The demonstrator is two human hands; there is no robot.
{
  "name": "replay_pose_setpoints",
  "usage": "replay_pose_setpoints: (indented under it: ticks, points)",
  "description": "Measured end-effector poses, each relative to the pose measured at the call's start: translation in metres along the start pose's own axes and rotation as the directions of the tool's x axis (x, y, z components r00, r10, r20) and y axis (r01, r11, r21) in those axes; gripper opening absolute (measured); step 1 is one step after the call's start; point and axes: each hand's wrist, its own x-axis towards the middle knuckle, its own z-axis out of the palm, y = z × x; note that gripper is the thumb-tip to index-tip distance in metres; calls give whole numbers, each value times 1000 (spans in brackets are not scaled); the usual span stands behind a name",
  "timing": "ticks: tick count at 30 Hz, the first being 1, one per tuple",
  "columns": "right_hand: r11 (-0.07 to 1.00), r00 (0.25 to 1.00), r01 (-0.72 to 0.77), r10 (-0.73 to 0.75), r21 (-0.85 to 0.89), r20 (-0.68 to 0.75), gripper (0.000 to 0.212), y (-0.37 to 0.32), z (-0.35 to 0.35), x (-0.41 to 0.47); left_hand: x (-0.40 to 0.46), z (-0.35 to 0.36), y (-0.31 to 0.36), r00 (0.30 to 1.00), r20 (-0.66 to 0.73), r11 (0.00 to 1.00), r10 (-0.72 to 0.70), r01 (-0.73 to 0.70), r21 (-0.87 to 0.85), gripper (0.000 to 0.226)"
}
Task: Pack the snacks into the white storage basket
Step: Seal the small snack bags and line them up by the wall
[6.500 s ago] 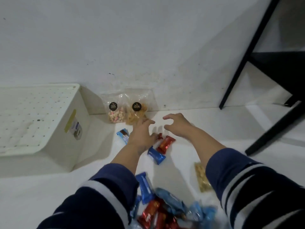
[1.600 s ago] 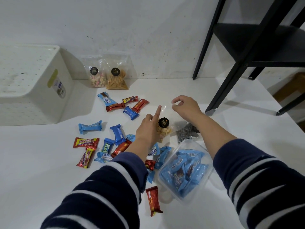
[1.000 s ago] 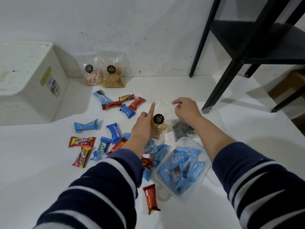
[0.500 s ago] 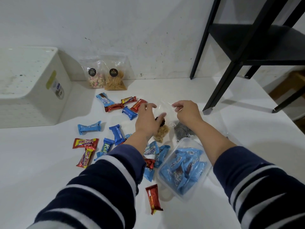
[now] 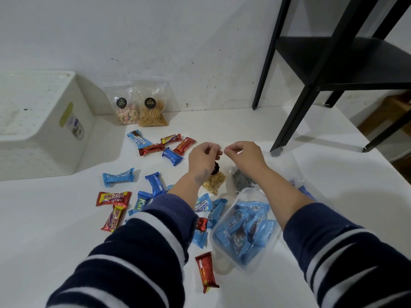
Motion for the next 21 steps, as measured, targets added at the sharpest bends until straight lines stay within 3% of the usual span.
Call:
replay_pose_setpoints:
  ticks: [8, 12, 15, 19, 21]
  points:
    - [978, 992, -121, 115, -171, -44, 14, 4, 7, 18, 0, 0, -3, 999, 15, 998, 29, -29, 56, 18]
    - [977, 998, -53, 56, -205, 10, 14, -2, 8, 22, -3, -6, -11, 988, -43, 982, 147, -141, 124, 8]
    - [982, 999, -15, 24, -189, 49, 15, -5, 7, 26, -4, -21, -34, 972, 4, 915, 234, -222, 337, 41]
    - [991, 999, 28, -22, -130, 42, 12, -3, 12, 27, -9, -30, -55, 978, 204, 826, 41, -148, 544, 88]
    - [994, 998, 63, -62, -89, 10, 19, -1, 16, 19, -11, -30, -57, 967, 255, 802, 15, -164, 575, 94]
